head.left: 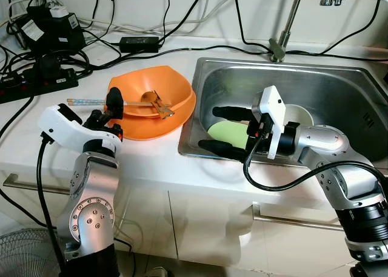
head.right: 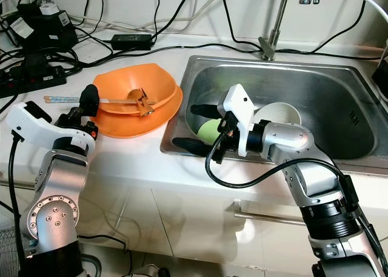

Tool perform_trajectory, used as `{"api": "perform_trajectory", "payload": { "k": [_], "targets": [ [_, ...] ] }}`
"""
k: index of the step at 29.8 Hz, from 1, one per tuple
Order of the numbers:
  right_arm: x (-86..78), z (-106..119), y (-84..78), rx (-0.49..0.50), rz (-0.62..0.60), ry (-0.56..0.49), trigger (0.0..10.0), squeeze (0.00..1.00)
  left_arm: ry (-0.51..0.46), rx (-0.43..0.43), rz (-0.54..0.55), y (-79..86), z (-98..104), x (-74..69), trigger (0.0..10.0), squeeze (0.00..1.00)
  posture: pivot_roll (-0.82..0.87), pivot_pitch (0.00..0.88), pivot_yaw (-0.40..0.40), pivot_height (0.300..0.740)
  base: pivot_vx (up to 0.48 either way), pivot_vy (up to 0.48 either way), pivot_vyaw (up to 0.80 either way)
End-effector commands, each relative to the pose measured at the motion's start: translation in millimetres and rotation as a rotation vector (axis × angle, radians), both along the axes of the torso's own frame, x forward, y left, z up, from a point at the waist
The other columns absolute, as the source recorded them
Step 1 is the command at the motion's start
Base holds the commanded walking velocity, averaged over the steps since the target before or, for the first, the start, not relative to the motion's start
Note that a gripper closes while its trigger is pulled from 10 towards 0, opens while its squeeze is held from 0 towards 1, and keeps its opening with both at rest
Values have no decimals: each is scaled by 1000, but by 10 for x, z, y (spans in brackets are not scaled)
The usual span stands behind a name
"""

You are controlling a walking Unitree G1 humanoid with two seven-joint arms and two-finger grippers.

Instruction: Kitchen organization

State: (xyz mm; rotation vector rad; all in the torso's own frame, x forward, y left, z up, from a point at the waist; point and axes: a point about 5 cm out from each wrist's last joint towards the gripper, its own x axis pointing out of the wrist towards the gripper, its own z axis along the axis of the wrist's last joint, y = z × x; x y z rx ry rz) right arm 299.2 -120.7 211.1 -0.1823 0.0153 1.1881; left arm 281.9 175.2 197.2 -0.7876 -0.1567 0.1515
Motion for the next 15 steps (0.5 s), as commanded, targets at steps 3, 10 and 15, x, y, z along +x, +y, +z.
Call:
{"api": "perform_trajectory", "payload": {
  "k": [3, 10, 15],
  "targets": [
    [-16, 1, 16, -7, 1, -12, 10000, 0, 17, -10, 20, 50, -38, 31, 10000, 0, -3, 41, 65, 740, 0, 0, 0],
    [-19, 5, 7, -6, -6, -13, 10000, 0, 19, -23, 60, 211, -83, 207, 10000, 0, -17, 43, 69, 740, 0, 0, 0],
    [-23, 7, -2, -5, -12, -13, 10000, 0, -10, -33, 50, 214, -55, 276, 0, 0, -22, 46, 71, 740, 0, 0, 0]
  ]
}}
